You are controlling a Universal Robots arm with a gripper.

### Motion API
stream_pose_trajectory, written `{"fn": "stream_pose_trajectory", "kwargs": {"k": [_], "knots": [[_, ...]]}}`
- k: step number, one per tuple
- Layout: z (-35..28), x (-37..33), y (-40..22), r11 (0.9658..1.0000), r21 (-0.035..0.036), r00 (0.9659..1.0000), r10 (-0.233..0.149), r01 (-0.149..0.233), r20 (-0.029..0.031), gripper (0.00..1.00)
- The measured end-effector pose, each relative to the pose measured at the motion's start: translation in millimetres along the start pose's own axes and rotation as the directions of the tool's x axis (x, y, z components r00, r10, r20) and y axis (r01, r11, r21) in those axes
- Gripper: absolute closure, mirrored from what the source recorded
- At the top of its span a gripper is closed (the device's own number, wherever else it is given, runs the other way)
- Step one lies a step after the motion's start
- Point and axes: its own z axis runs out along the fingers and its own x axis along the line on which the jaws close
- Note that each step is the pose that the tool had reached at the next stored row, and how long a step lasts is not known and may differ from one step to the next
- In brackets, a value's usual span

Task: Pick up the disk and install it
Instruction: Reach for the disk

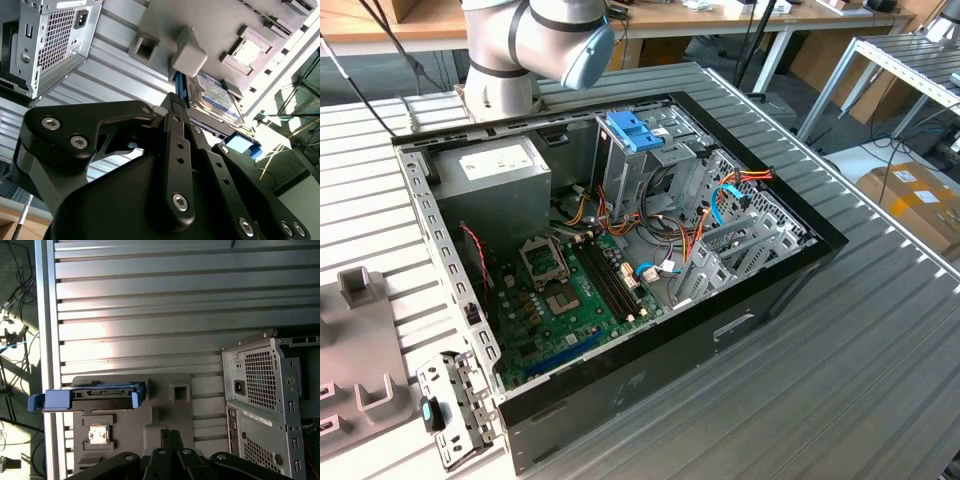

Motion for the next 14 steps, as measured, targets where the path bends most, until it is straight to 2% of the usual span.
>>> {"fn": "stream_pose_trajectory", "kwargs": {"k": [5,8,11,14], "knots": [[0.1,21.6,1.1,1.0000,0.0000,1.0000,0.001,-0.001,0.0000,0.89],[0.0,29.6,1.5,1.0000,0.0001,1.0000,0.001,-0.001,0.0000,0.89],[0.1,42.7,2.0,1.0000,0.0000,1.0000,0.002,-0.002,0.0001,0.89],[0.0,50.6,2.2,1.0000,0.0001,1.0000,0.002,-0.002,0.0000,0.89]]}}
